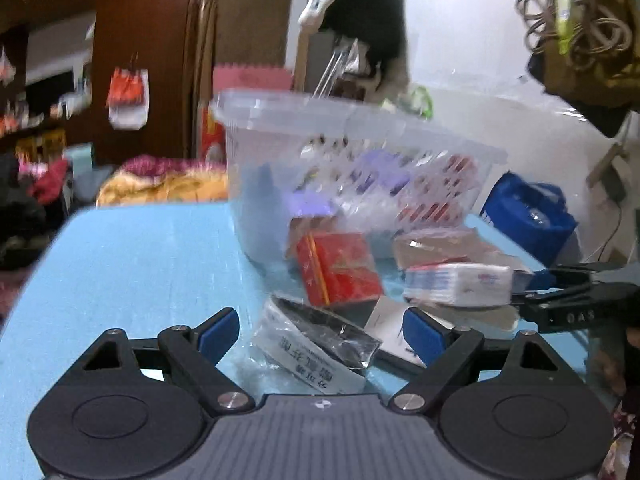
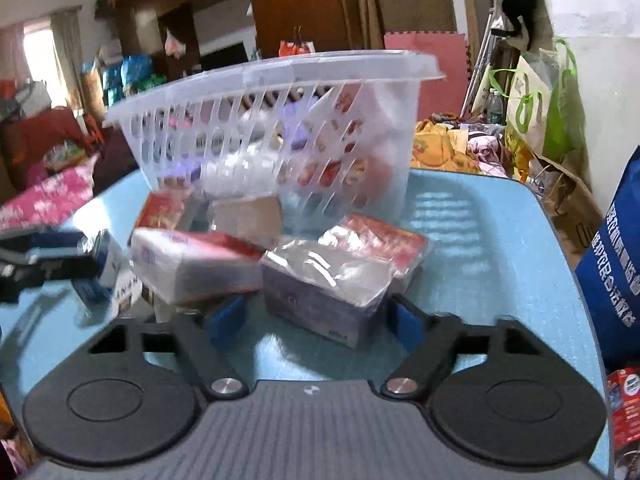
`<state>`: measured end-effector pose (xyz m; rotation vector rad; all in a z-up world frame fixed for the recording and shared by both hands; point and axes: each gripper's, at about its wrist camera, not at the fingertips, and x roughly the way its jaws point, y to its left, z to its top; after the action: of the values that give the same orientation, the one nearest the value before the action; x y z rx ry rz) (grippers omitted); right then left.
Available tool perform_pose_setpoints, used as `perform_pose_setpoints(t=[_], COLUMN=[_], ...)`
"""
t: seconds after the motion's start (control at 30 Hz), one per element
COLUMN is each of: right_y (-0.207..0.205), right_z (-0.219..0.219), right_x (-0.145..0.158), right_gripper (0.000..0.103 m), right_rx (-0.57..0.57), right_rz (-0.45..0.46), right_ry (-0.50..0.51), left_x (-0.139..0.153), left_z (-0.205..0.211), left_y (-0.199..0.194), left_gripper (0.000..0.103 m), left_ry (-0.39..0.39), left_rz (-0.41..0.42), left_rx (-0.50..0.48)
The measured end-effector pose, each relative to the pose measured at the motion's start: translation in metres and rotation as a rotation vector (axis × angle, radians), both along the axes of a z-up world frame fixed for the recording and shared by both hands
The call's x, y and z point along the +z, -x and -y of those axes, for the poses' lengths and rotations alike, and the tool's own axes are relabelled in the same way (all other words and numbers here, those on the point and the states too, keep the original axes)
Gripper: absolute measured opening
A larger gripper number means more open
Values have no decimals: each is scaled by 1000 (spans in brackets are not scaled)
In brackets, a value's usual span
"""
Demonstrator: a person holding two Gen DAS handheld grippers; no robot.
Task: Organize objects
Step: 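Grasp the clear packet with blue box using left gripper while right gripper grasps silver-wrapped box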
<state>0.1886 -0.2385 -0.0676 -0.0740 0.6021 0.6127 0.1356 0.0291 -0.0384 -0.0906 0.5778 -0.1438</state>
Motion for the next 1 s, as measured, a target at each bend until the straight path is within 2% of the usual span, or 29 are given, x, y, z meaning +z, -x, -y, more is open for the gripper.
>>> perform_pose_setpoints(t=[0.1, 0.2, 0.3, 0.43, 0.6, 0.67, 0.8, 0.9, 1.0], right_y=[4, 7, 12, 11, 11, 11, 15, 8, 2], right_z=[1, 3, 7, 13, 19, 16, 4, -6, -12], right_x=[-1, 1, 2, 2, 3, 4, 6, 5, 4], right_gripper=[61, 58, 50, 47, 45, 50, 73, 73, 73], right_rx=[6, 11, 26, 47, 78, 107, 73, 57, 87], right_rz=[12, 22, 48, 34, 29, 20, 60, 44, -3], right_ry=[-3, -16, -47, -101, -157, -129, -35, 6, -21], left_x=[-2, -6, -6, -7, -6, -6, -6, -6, -6], left_z=[-6, -5, 2, 6, -1, -3, -4, -4, -4], left_y=[-1, -9, -8, -3, -1, -1, -4, -4, -4], left_gripper=[91, 79, 78, 77, 76, 76, 76, 76, 76], left_ry=[43, 56, 26, 11, 59, 72, 79, 81, 83], left_rz=[-22, -68, -67, -57, -43, -46, -55, -54, -54], left_rx=[-40, -82, -105, -113, -133, -136, -143, -140, -138])
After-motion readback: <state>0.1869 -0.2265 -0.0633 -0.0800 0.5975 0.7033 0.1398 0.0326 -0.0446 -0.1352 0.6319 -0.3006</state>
